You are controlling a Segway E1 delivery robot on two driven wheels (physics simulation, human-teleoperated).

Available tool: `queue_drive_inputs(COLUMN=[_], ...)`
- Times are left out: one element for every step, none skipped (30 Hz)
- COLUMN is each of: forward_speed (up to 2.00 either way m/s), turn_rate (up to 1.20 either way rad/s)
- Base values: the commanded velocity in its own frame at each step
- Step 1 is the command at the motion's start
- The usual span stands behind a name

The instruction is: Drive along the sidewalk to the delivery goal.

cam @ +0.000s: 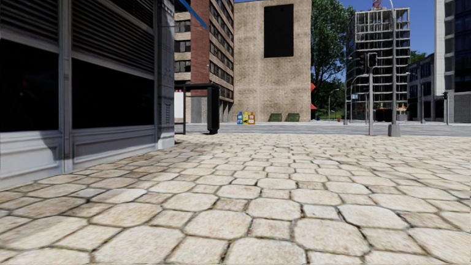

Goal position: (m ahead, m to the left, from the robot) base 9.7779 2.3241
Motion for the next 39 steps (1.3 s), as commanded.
queue_drive_inputs(forward_speed=[2.0,2.0,2.0,2.0,2.0,2.0,2.0,2.0,2.0,2.0,2.0,2.0,2.0,2.0,2.0,2.0,2.0,2.0,2.0,2.0,2.0,2.0,2.0,2.0,2.0,2.0,2.0,2.0,2.0,2.0,2.0,2.0,2.0,2.0,2.0,2.0,2.0,2.0,2.0], turn_rate=[0.22,0.22,0.21,0.03,0.0,0.0,0.0,0.0,0.0,0.0,0.0,0.05,0.14,0.14,0.16,0.17,0.17,0.17,0.16,0.12,0.1,0.1,0.11,0.12,0.12,0.12,0.12,0.12,0.12,0.12,0.16,0.24,0.3,0.3,0.32,0.33,0.33,0.33,0.35])
